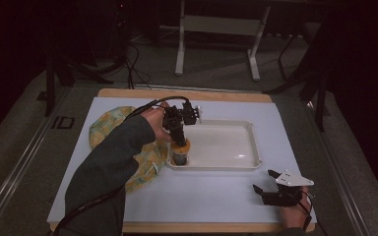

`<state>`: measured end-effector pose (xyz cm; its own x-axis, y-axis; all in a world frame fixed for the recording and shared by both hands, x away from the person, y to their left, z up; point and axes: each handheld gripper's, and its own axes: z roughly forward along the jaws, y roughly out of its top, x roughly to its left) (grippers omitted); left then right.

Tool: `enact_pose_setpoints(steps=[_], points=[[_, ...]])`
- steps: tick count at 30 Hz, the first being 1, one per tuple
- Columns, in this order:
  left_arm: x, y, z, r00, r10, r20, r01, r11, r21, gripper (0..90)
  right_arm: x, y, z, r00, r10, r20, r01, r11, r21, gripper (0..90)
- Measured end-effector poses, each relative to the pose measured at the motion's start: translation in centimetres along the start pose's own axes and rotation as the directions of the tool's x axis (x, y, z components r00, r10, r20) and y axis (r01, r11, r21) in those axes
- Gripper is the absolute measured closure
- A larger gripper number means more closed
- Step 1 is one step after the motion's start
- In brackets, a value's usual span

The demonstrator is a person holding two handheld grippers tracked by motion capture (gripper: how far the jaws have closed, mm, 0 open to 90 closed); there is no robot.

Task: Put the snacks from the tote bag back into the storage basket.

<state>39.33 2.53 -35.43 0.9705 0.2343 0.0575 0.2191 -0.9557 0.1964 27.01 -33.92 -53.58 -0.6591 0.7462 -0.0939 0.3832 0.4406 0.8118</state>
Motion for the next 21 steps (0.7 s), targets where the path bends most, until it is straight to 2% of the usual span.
enact_pose_setpoints(steps=[8, 11, 21], points=[[-0.1, 0.1, -0.3, 0.9998, 0.011, -0.018, -0.011, 0.9998, -0.014, 50.0, 0.0, 0.0, 0.0, 1.0, 0.002, 0.0, -0.002, 1.0, 0.0, 16.9], [-0.3, 0.0, -0.9, 0.9994, 0.005, -0.033, -0.006, 0.9995, -0.032, 49.4, 0.0, 0.0, 0.0, 1.0, 0.002, 0.0, -0.002, 1.0, 0.0, 16.9], [-0.5, -0.4, -2.5, 0.9987, 0.007, -0.05, -0.011, 0.9962, -0.086, 49.0, 0.0, 0.0, 0.0, 1.0, 0.002, 0.001, -0.002, 1.0, 0.0, 16.9]])
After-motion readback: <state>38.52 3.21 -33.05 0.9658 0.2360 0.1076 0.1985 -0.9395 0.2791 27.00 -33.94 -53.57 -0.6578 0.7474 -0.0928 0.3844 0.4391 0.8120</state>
